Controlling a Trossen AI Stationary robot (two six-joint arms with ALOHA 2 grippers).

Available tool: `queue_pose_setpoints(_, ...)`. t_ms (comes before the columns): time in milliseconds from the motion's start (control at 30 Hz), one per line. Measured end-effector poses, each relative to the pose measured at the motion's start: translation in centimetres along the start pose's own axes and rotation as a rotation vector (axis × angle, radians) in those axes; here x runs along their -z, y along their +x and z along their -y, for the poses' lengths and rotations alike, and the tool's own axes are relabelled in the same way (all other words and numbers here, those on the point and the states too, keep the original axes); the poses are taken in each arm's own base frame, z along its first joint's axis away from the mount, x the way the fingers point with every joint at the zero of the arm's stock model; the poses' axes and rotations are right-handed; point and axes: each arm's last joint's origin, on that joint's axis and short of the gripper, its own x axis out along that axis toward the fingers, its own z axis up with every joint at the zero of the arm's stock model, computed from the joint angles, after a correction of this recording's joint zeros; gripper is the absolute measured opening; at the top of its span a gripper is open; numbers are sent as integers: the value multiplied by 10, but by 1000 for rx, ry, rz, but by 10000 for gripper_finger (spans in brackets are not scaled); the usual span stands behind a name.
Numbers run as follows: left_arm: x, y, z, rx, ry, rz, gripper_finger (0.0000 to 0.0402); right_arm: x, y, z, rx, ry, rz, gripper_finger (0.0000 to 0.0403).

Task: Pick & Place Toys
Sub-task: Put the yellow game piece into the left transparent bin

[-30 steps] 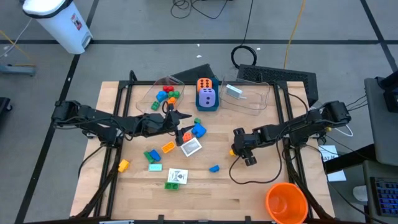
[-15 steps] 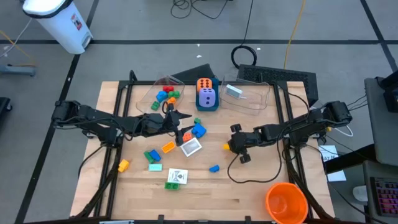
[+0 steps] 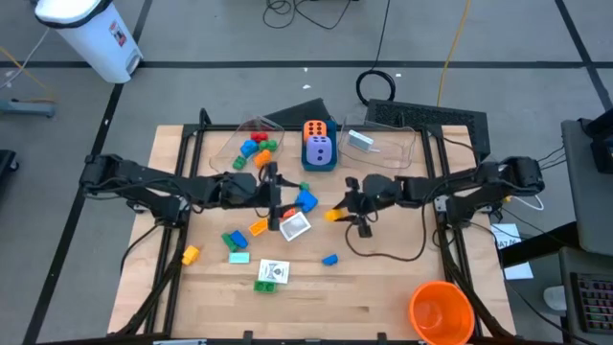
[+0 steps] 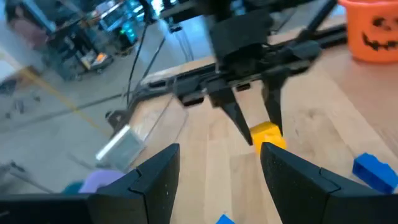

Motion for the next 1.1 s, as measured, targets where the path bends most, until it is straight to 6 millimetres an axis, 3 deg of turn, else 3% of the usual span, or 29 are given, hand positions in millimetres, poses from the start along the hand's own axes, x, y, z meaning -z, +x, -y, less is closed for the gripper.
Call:
queue_pose_setpoints(167,-18,-2,7,56,155,14,230,-2,-5,16,-203,29,99,134)
queue_pose_setpoints(333,-27,17,18,101,263,-19,230,-6,-14,33,-357,114,201,134)
queue_pose_setpoints(733,-48,89,26,191,445,-186,230,-5,-19,40,-483,192,219,134)
queue_pose_setpoints(867,-53,104,25,292,425,-213,230,-5,-19,40,-484,195,211,134)
queue_pose_setpoints(1100,-54,114,22,364,422,-213,230,-5,-19,40,-483,188,219,134)
